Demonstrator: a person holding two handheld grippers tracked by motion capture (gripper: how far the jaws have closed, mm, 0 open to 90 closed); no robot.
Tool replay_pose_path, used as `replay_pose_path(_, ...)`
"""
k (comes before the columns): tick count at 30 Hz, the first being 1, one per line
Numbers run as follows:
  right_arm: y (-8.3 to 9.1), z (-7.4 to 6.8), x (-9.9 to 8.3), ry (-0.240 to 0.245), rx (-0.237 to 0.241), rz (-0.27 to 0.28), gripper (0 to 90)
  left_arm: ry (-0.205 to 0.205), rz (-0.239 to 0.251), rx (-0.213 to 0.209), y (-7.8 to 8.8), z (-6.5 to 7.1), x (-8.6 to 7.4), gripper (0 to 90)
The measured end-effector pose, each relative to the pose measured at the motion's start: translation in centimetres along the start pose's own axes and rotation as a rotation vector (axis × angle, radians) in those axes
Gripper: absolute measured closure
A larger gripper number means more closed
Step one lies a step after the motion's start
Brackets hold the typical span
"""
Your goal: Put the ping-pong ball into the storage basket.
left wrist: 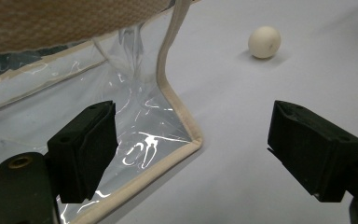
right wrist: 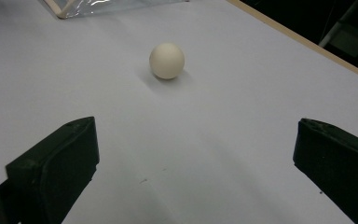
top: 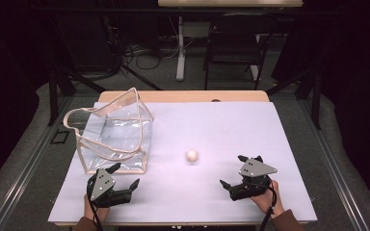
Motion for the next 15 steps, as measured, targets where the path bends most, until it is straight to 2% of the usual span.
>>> replay_pose_path(15, -1.3, -0.1, 1.2, 0.015, 0.038, -0.033, 0.0, -0.009, 0.002, -0.005, 0.0, 0.0, 0.0, 15.9)
Point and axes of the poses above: each handheld gripper's, and its own axes: y roughly backward along the jaws, x roughly out of its top, z roughly to its right, the point moved 6 cm from there along -y, roughly forward along the jaws, and after that the axes turned 1 degree about -x, right-handed, at the moved point
